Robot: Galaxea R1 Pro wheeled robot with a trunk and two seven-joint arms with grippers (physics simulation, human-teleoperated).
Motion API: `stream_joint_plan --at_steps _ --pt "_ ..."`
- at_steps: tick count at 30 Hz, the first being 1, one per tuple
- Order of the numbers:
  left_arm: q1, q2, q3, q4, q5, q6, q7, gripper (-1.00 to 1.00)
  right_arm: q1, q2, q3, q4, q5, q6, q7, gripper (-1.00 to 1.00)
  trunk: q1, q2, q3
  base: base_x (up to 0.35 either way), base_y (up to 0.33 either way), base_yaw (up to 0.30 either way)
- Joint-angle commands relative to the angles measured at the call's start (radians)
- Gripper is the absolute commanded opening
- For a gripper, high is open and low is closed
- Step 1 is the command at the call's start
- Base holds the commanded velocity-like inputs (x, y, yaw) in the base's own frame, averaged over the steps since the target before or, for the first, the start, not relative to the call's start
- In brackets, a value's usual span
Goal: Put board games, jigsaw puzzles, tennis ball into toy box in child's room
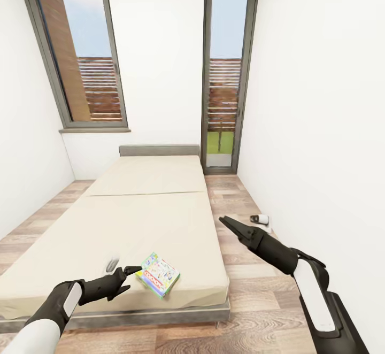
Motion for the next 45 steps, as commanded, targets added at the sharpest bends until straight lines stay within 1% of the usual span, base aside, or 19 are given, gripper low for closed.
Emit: stream_joint_plan --at_steps 1,5,11,17,24,29,32,36,45 --pt "-0.001 0.0 0.003 0.0 0.005 0.008 0.001 1.0 0.0 0.0 -0.001 0.001 -0.004 0.004 0.003 1.0 0.004 -0.008 -0.004 0.0 0.0 0.0" --pt "-0.001 0.0 0.004 0.0 0.005 0.008 0.001 1.0 0.002 0.001 -0.002 0.005 -0.009 -0.001 0.003 1.0 0.019 -0.036 -0.017 0.0 0.0 0.0" --pt "-0.001 0.0 0.004 0.0 0.005 0.007 0.001 1.0 0.003 0.002 -0.001 0.006 -0.011 -0.004 -0.036 1.0 0.042 -0.078 -0.036 0.0 0.0 0.0" --pt "-0.001 0.001 0.005 0.0 0.005 0.007 -0.002 1.0 0.003 0.003 -0.001 0.006 -0.013 -0.004 -0.045 1.0 0.065 -0.12 -0.054 0.0 0.0 0.0" --pt "-0.001 0.002 0.005 0.0 0.005 0.008 -0.005 1.0 0.011 0.001 -0.003 -0.011 -0.019 0.003 -0.029 1.0 0.092 -0.169 -0.076 0.0 0.0 0.0" --pt "-0.001 0.004 0.005 0.0 0.005 0.008 -0.005 1.0 0.028 0.0 -0.005 -0.021 -0.02 0.004 0.018 1.0 0.111 -0.204 -0.092 0.0 0.0 0.0" --pt "-0.001 0.003 0.005 0.0 0.005 0.008 -0.005 1.0 0.03 0.0 -0.01 -0.022 -0.019 0.003 0.032 1.0 0.123 -0.225 -0.101 0.0 0.0 0.0" --pt "-0.001 0.002 0.005 0.0 0.005 0.007 -0.005 1.0 0.032 0.001 -0.024 -0.018 -0.016 0.002 0.038 1.0 0.138 -0.253 -0.114 0.0 0.0 0.0" --pt "-0.001 0.0 0.004 0.0 0.005 0.002 -0.006 1.0 0.033 0.001 -0.032 -0.014 -0.013 -0.002 0.037 1.0 0.173 -0.316 -0.142 0.0 0.0 0.0"
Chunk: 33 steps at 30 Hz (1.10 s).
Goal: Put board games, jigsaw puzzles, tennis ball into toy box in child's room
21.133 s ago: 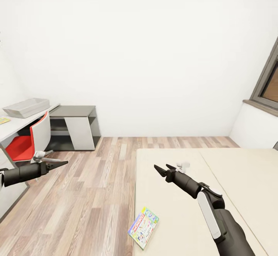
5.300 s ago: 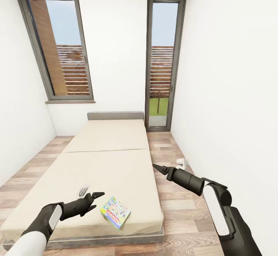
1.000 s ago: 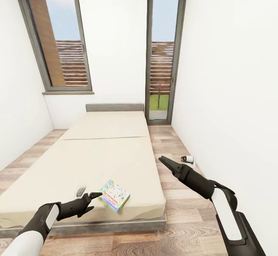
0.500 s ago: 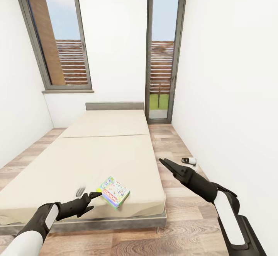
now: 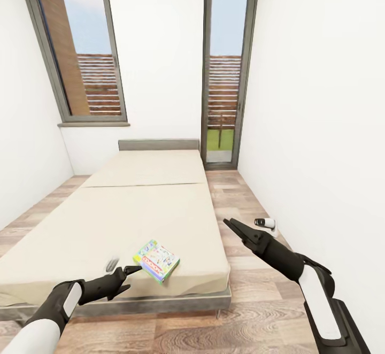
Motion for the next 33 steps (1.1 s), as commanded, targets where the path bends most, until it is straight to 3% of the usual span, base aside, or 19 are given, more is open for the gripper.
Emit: stream_joint_plan --at_steps 1,21,29,33 --pt "-0.001 0.0 0.003 0.0 0.005 0.008 0.0 1.0 -0.001 0.0 -0.001 0.0 -0.003 0.005 0.001 1.0 0.004 -0.008 -0.004 0.0 0.0 0.0" --pt "-0.001 -0.002 0.001 0.0 0.003 0.006 -0.008 1.0 -0.001 0.001 -0.001 0.002 -0.002 0.004 -0.008 1.0 0.08 -0.148 -0.067 0.0 0.0 0.0" --pt "-0.001 -0.01 -0.011 -0.001 -0.002 0.006 -0.137 1.0 0.0 0.004 0.0 0.002 -0.002 0.003 -0.016 1.0 0.111 -0.204 -0.092 0.0 0.0 0.0" --pt "-0.001 -0.011 -0.013 -0.002 -0.004 0.007 -0.167 1.0 0.0 0.004 0.0 0.003 -0.001 0.003 -0.028 1.0 0.119 -0.218 -0.098 0.0 0.0 0.0"
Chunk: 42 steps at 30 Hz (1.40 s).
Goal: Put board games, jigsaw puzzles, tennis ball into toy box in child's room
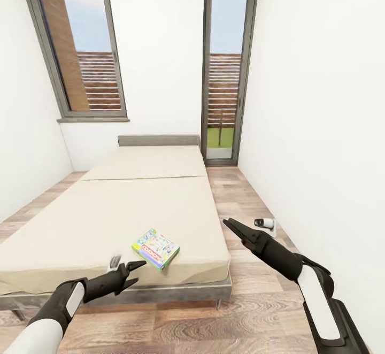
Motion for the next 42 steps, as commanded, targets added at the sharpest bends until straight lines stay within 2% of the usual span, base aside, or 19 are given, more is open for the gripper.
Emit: stream_joint_plan --at_steps 1,13,23,42 --pt "-0.001 0.0 0.003 0.0 0.003 0.008 -0.007 1.0 -0.001 0.0 0.0 0.0 -0.003 0.005 -0.001 1.0 0.0 0.0 -0.001 0.0 0.0 0.0" --pt "-0.001 0.0 0.003 -0.001 0.004 0.008 -0.018 1.0 -0.001 -0.001 0.0 -0.001 -0.004 0.005 -0.004 1.0 0.0 0.0 -0.001 0.006 0.002 0.0" --pt "-0.001 0.0 0.003 -0.001 0.004 0.008 -0.018 1.0 -0.001 -0.001 0.0 0.0 -0.003 0.004 -0.004 1.0 0.0 0.0 -0.001 0.157 0.047 0.0" --pt "-0.001 0.002 0.006 -0.001 0.006 0.009 -0.02 1.0 -0.001 0.0 0.0 0.0 -0.004 0.004 -0.004 1.0 0.0 0.0 -0.001 0.007 0.002 0.0"
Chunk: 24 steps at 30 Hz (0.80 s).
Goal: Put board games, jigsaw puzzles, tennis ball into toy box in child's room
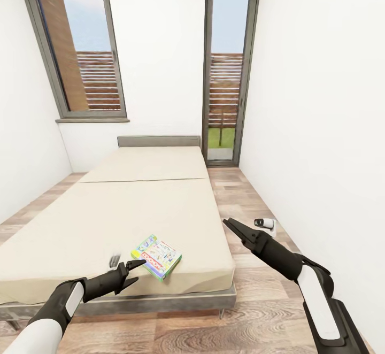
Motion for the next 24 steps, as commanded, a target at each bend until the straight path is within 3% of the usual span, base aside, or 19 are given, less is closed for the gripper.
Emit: stream_joint_plan --at_steps 1,24 --pt "-0.001 0.0 0.002 0.0 0.003 0.008 -0.001 1.0 0.0 0.0 -0.001 0.0 -0.003 0.005 0.001 1.0 0.0 0.0 -0.001 0.0 0.0 0.0" --pt "-0.001 -0.004 0.001 0.0 0.0 0.007 0.014 1.0 -0.001 -0.002 -0.001 0.0 -0.003 0.005 0.001 1.0 0.076 -0.14 -0.064 0.0 0.0 0.0"
